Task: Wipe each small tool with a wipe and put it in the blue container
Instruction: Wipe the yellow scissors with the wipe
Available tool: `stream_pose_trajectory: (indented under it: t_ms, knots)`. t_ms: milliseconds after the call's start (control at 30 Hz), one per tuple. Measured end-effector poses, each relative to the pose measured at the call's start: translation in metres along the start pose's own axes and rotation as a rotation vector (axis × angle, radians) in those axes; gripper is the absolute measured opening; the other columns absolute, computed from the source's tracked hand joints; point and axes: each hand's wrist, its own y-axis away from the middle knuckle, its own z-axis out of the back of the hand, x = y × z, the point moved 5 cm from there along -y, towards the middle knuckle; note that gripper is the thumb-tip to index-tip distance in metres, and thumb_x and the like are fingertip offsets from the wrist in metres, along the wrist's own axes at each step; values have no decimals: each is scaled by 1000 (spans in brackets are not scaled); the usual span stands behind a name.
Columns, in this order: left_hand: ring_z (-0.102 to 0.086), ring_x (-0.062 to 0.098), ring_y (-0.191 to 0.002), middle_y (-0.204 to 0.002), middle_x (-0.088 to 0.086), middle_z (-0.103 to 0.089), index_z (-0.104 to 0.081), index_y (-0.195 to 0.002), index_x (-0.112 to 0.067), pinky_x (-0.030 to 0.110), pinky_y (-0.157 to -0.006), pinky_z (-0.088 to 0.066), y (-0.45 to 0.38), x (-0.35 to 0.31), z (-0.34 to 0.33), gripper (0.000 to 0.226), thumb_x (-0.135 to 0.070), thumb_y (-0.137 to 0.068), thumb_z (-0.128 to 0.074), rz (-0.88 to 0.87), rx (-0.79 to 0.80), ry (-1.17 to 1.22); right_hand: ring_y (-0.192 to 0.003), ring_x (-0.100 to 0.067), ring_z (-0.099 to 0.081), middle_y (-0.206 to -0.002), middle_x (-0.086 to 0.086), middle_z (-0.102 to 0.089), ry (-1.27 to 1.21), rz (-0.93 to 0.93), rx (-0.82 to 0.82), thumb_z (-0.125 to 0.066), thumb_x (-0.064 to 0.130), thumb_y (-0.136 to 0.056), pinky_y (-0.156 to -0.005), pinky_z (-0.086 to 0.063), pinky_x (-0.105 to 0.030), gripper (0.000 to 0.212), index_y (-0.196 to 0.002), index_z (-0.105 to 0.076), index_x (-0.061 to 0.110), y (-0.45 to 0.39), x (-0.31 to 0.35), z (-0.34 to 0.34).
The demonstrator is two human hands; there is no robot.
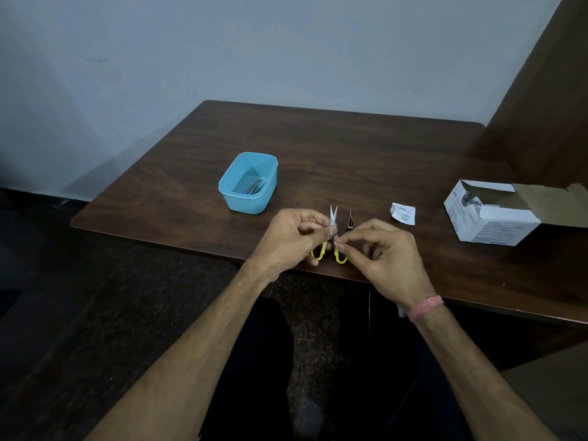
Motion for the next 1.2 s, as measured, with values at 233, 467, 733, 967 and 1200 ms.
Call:
stream_pose_trajectory:
  t_ms: [233, 467, 733, 967, 1200]
  knots:
    - [-78, 15, -80, -94, 9, -85, -79, -111, -8, 28, -49, -61, 0, 0, 1, 16, -20, -102, -84, -5, -51, 7, -58, -12, -53, -87, 9, -69, 70, -11, 58, -93, 10, -83, -60, -38, -11, 21, -89, -88, 29, 0, 4, -3]
    - [-78, 13, -80, -95, 13, -84, -78, -109, -6, 29, -47, -60, 1, 2, 1, 15, -18, -102, -84, -25, -84, 8, -61, -10, -57, -82, 11, -69, 84, -92, 69, -92, 11, -73, -62, -43, -15, 23, -76, -83, 32, 0, -1, -2]
    - [-79, 12, -82, -95, 9, -85, -79, -109, -11, 26, -47, -59, 4, -1, -1, 10, -17, -102, -83, -24, -52, -14, -55, -15, -58, -87, 16, -71, 53, -129, -50, -90, 16, -85, -60, -45, -21, 18, -82, -80, 30, -4, -6, 5]
    - [-80, 12, -84, -96, 6, -86, -79, -116, -8, 28, -51, -61, 4, 0, 1, 18, -19, -102, -84, -25, -11, -35, -53, -12, -57, -75, 13, -74, -29, -145, 53, -85, 22, -96, -56, -44, -24, 11, -94, -81, 32, -4, -5, -1]
    - [-78, 14, -85, -99, 15, -85, -77, -116, -2, 26, -53, -63, 5, -1, 4, 20, -16, -103, -82, -38, -52, 89, -61, -24, -54, -86, 3, -76, -151, -208, 61, -82, 19, -97, -63, -55, -54, 11, -95, -78, 29, -5, -16, -3]
